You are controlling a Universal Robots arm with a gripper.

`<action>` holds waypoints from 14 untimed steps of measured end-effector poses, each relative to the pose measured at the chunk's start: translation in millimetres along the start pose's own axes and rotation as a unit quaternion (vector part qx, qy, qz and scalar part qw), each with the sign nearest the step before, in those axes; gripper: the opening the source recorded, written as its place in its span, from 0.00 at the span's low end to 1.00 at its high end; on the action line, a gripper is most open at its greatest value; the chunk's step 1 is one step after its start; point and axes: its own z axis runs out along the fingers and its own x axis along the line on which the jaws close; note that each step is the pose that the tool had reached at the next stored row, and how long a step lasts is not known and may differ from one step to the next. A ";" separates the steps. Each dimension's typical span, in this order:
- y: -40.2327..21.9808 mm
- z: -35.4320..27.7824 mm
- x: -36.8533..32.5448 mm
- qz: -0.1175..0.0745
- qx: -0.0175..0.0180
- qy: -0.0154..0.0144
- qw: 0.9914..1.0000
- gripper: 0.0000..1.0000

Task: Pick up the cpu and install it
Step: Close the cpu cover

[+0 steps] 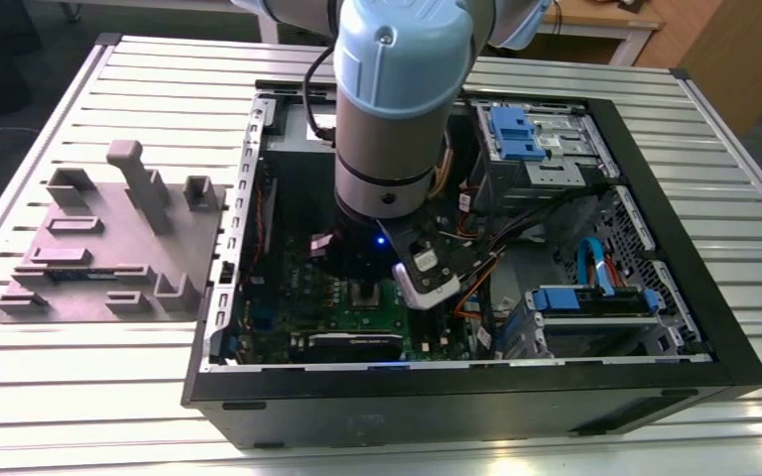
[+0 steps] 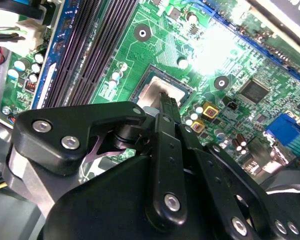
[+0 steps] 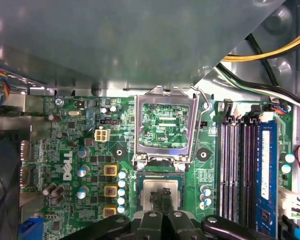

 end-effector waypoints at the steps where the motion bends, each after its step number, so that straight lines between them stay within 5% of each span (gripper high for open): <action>1: 0.0 -1.2 0.0 0.000 0.000 0.000 1.000 0.10; 9: 0.5 -14.9 0.1 0.000 0.000 0.000 1.000 0.10; 14: 0.5 -15.8 0.1 0.000 0.000 0.000 1.000 0.10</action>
